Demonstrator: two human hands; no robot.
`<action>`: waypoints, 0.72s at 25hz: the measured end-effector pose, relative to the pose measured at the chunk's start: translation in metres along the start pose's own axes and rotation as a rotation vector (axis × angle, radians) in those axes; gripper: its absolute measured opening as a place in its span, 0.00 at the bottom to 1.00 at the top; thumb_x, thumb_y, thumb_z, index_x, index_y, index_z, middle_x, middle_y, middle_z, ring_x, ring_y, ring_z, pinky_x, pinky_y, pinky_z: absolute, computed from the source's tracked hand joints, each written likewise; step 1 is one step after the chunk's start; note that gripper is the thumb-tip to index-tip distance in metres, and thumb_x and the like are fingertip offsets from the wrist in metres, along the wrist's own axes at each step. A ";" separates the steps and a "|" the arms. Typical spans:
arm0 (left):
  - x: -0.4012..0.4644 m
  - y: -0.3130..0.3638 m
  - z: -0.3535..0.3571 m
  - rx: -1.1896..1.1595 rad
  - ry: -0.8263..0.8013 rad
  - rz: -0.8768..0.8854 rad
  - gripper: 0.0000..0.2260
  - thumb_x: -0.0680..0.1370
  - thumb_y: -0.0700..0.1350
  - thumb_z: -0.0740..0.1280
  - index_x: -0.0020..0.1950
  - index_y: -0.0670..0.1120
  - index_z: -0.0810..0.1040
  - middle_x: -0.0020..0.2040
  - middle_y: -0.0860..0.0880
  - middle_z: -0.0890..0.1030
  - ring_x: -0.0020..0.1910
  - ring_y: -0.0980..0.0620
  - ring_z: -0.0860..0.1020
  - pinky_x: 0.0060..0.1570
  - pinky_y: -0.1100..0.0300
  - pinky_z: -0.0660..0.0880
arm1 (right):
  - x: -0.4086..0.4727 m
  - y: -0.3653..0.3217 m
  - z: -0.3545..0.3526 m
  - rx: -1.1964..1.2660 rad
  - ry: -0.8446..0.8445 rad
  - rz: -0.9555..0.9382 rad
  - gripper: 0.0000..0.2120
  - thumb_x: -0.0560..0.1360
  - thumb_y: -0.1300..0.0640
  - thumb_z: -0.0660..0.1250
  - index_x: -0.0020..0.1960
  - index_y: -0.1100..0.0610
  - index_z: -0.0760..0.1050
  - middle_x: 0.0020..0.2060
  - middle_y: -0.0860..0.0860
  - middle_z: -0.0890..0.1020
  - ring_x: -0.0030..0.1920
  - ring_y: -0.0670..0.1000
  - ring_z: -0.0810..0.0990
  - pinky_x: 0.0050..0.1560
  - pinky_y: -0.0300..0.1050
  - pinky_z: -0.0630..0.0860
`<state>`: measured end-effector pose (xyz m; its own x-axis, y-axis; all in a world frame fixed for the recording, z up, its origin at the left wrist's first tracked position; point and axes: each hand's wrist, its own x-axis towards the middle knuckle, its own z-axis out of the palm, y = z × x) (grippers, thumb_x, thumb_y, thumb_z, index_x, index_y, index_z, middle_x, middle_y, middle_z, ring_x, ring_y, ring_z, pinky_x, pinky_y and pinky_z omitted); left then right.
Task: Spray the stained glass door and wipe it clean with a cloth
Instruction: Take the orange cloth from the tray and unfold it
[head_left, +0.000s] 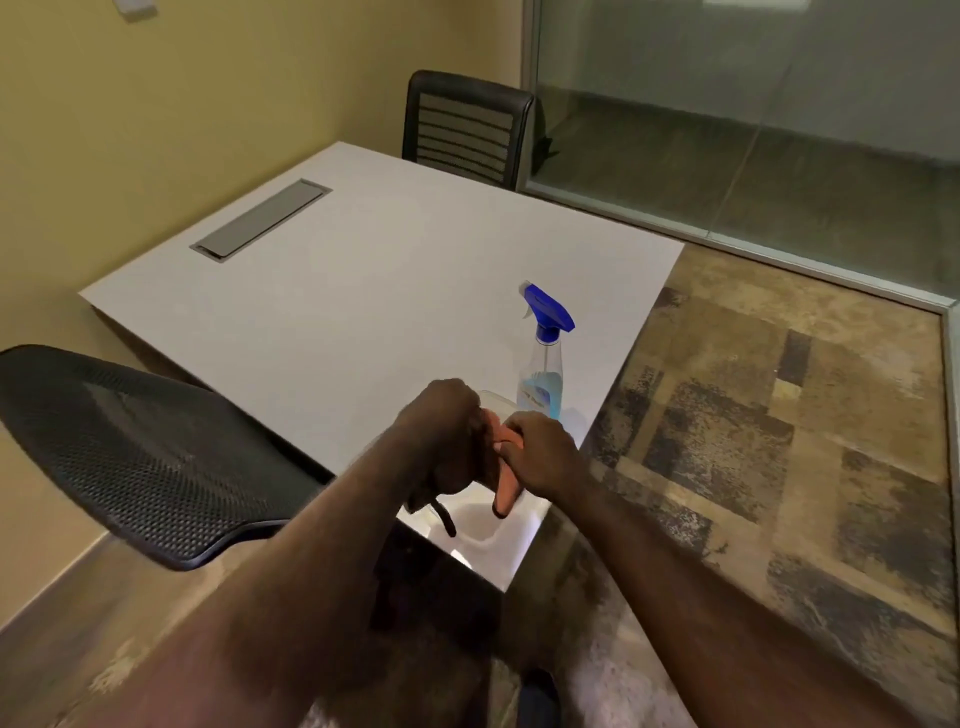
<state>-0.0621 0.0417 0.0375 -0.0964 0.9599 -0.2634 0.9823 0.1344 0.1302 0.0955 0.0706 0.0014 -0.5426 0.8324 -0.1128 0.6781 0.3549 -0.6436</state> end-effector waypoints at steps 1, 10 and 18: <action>-0.012 -0.002 -0.011 -0.088 0.040 -0.019 0.13 0.75 0.41 0.67 0.58 0.43 0.82 0.56 0.42 0.81 0.58 0.41 0.79 0.59 0.52 0.76 | -0.010 -0.005 -0.011 -0.014 0.057 -0.035 0.12 0.78 0.49 0.65 0.54 0.56 0.78 0.49 0.54 0.83 0.50 0.54 0.80 0.58 0.52 0.75; -0.125 0.044 -0.068 -0.324 0.725 0.290 0.09 0.75 0.38 0.67 0.51 0.39 0.84 0.50 0.41 0.85 0.49 0.39 0.82 0.49 0.49 0.77 | -0.127 -0.057 -0.121 -0.040 0.476 -0.245 0.23 0.73 0.44 0.53 0.52 0.58 0.79 0.46 0.56 0.83 0.45 0.58 0.79 0.47 0.50 0.75; -0.142 0.179 -0.105 -0.484 0.747 0.558 0.13 0.76 0.38 0.69 0.59 0.46 0.82 0.55 0.48 0.85 0.55 0.44 0.81 0.54 0.54 0.75 | -0.260 -0.038 -0.218 -0.449 0.754 -0.059 0.26 0.72 0.43 0.53 0.57 0.57 0.79 0.49 0.55 0.84 0.47 0.60 0.80 0.49 0.53 0.75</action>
<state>0.1105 -0.0451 0.1987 0.1140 0.8016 0.5869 0.7650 -0.4478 0.4629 0.3189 -0.0661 0.2205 -0.2185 0.8106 0.5434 0.8765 0.4078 -0.2559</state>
